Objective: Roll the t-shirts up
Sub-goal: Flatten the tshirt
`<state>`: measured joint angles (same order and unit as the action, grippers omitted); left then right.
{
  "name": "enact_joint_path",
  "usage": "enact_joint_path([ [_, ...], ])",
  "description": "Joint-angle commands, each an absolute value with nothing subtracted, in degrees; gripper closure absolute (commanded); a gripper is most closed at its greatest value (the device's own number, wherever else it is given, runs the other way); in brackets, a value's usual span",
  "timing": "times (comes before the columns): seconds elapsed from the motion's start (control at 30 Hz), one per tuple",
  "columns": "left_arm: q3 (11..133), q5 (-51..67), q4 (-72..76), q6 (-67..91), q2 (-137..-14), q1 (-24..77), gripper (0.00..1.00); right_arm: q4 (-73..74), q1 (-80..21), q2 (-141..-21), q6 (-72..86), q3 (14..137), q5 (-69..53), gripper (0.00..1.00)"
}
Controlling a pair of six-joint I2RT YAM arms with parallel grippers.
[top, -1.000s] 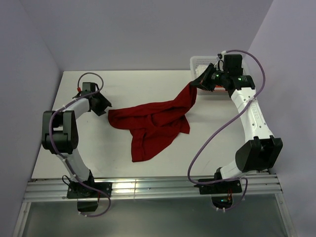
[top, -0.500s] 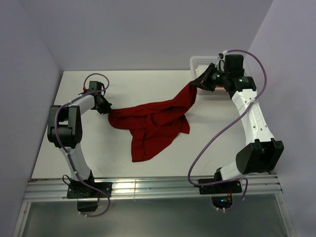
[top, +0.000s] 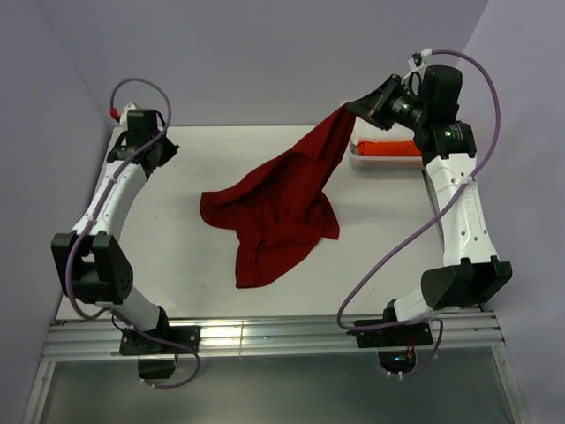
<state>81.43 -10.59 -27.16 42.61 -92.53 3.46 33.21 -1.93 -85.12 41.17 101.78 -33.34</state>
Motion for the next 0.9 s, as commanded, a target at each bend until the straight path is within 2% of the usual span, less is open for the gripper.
enact_joint_path([
  [0.0, 84.64, -9.94, -30.49, 40.61, -92.89, 3.43, 0.79, 29.01, -1.41, -83.15, 43.41, 102.93, -35.42, 1.00],
  [0.03, 83.59, -8.89, -30.76, 40.08, -93.68, 3.43, 0.68, 27.35, -1.49, -82.54, 43.85, 99.70, -35.59, 1.00],
  [0.2, 78.76, -0.45, -28.05, 40.60, -99.48, 3.43, 0.46, 26.54, -1.50, -79.98, 43.78, 93.96, -35.24, 1.00],
  [0.23, 76.92, 1.65, -26.91, 41.13, -101.15, 3.43, 0.39, 27.24, -1.58, -79.98, 43.42, 93.26, -35.07, 1.00],
  [0.43, 76.28, 9.22, -20.31, 42.10, -108.01, 3.95, 0.33, 27.25, -1.76, -79.37, 42.19, 89.57, -34.98, 1.00],
  [0.63, 83.23, 8.62, -19.69, 40.87, -116.18, 5.88, 0.34, 27.51, -1.85, -79.63, 40.96, 87.98, -35.33, 1.00],
  [0.8, 82.97, 9.05, -16.52, 41.66, -116.45, 6.33, 0.32, 27.25, -2.02, -79.28, 40.96, 87.01, -35.86, 1.00],
  [0.87, 84.72, 8.09, -19.59, 41.31, -118.73, 6.59, 0.32, 27.33, -2.11, -79.37, 40.78, 87.01, -35.95, 1.00],
])
